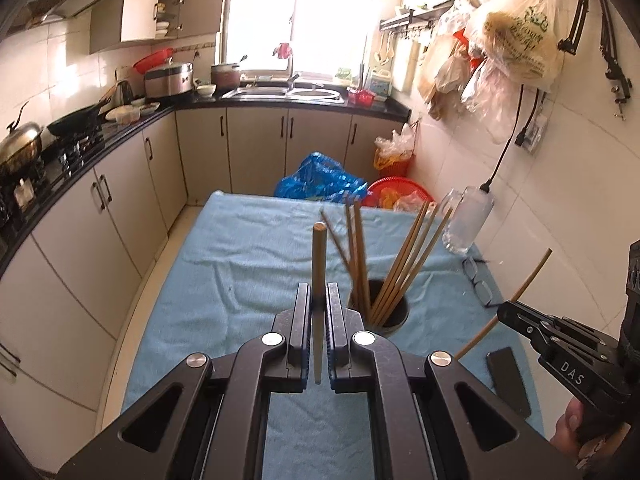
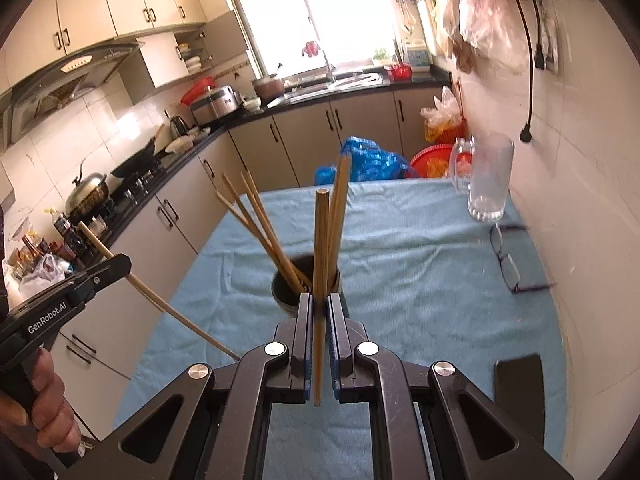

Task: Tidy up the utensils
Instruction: 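Lift both chopsticks upright and carry them toward the black holder, then lower both chopsticks into the black holder and open both tools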

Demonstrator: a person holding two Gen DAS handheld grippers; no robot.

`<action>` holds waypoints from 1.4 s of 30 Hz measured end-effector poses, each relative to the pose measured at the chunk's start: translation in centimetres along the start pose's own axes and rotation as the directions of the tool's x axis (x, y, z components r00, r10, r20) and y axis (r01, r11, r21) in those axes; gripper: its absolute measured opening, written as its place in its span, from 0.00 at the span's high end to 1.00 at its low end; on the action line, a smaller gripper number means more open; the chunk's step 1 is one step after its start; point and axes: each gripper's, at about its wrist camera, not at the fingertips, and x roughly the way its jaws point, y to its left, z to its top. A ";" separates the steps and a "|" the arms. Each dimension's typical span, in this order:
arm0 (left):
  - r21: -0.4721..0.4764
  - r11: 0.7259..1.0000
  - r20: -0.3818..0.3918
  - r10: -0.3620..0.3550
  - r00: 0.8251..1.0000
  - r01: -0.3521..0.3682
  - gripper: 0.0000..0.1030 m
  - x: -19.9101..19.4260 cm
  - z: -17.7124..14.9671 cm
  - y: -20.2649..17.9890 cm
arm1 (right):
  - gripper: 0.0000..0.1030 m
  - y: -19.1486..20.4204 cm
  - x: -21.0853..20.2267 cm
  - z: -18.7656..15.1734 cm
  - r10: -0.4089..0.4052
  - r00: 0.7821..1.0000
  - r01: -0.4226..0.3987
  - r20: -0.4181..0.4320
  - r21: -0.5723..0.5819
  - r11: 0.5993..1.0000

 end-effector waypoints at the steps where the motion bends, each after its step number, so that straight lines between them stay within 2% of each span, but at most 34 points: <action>1: 0.004 1.000 0.014 -0.002 1.000 0.002 0.94 -0.3 0.6 -0.2 | 0.93 0.0 -0.2 0.4 0.003 1.000 -0.003 0.009 -0.002 1.000; 10: 0.028 0.999 0.088 -0.037 0.995 0.035 0.94 -1.5 5.6 -2.5 | 0.93 0.4 -1.4 5.4 0.042 0.994 -0.042 0.096 -0.002 0.999; 20: 0.045 0.997 0.098 -0.060 0.993 0.055 0.94 -0.5 8.3 -4.6 | 0.93 1.0 -1.2 9.2 0.047 0.987 -0.045 0.155 -0.017 0.999; 33: 0.037 0.998 0.042 -0.047 0.998 0.045 0.94 3.4 7.7 -5.5 | 0.93 -0.3 2.0 9.3 0.038 0.993 -0.038 0.115 0.002 0.999; 42: 0.043 0.999 0.000 -0.014 1.000 0.014 0.94 5.8 6.6 -5.5 | 0.93 -1.3 4.4 8.2 0.027 0.997 -0.028 0.074 0.013 1.000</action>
